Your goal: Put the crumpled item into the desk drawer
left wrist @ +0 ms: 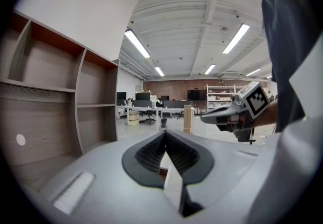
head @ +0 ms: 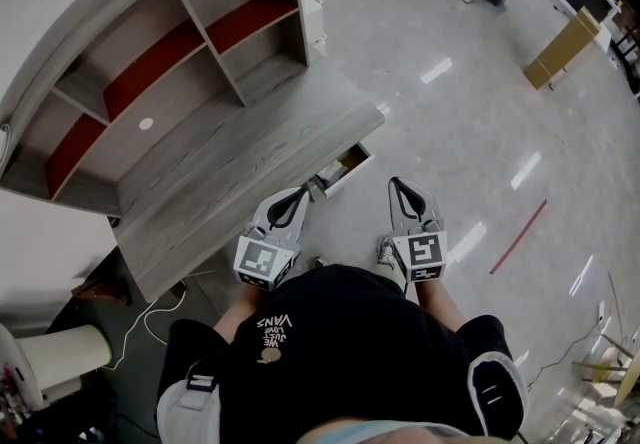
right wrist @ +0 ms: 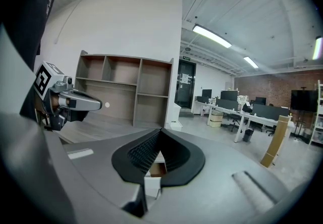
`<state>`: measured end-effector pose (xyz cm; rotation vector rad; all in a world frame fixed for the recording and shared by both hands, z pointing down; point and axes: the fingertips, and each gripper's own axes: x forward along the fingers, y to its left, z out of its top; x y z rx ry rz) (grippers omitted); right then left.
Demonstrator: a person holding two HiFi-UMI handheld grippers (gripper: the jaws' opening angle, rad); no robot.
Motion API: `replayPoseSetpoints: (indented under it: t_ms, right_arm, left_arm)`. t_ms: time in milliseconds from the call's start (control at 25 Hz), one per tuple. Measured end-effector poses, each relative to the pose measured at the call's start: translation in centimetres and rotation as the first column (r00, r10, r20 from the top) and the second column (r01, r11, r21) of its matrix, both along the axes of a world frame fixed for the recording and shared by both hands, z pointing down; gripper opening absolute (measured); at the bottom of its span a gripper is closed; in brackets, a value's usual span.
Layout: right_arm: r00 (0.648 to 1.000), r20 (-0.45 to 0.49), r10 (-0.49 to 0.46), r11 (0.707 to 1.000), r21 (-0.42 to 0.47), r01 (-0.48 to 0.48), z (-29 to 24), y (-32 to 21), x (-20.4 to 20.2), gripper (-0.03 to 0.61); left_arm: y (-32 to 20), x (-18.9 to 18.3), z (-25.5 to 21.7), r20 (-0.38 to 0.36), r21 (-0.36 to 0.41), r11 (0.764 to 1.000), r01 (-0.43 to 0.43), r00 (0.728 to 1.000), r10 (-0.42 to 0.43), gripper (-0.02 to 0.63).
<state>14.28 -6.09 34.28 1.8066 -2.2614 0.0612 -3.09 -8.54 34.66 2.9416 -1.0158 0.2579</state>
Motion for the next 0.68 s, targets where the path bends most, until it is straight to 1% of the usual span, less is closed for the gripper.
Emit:
replayPoseSetpoints:
  t_ms: [200,400,560,680]
  right_arm:
    - [1.000,0.005,-0.004,1.000,-0.006,0.004,-0.24,0.13,-0.25,0.002]
    - [1.000,-0.017,-0.013,1.000,-0.001,0.013,-0.60,-0.09,-0.56,0.002]
    - [1.000,-0.014,-0.019,1.000,-0.006,0.019,-0.28,-0.15,-0.93,0.002]
    - [1.000,-0.008,-0.016,1.000,-0.011,0.016,-0.12,-0.13,-0.93,0.002]
  left_arm:
    - [0.20,-0.70,0.63,0.007,-0.027,0.999,0.018,1.000,-0.018,0.052]
    - [-0.09,-0.66,0.31,0.006,-0.016,1.000,0.021,1.000,-0.021,0.052]
    - [-0.19,-0.67,0.19,0.003,-0.020,1.000,0.024,1.000,-0.024,0.052]
    - [-0.27,-0.63,-0.12,-0.013,-0.024,0.999,0.034,0.999,-0.034,0.052]
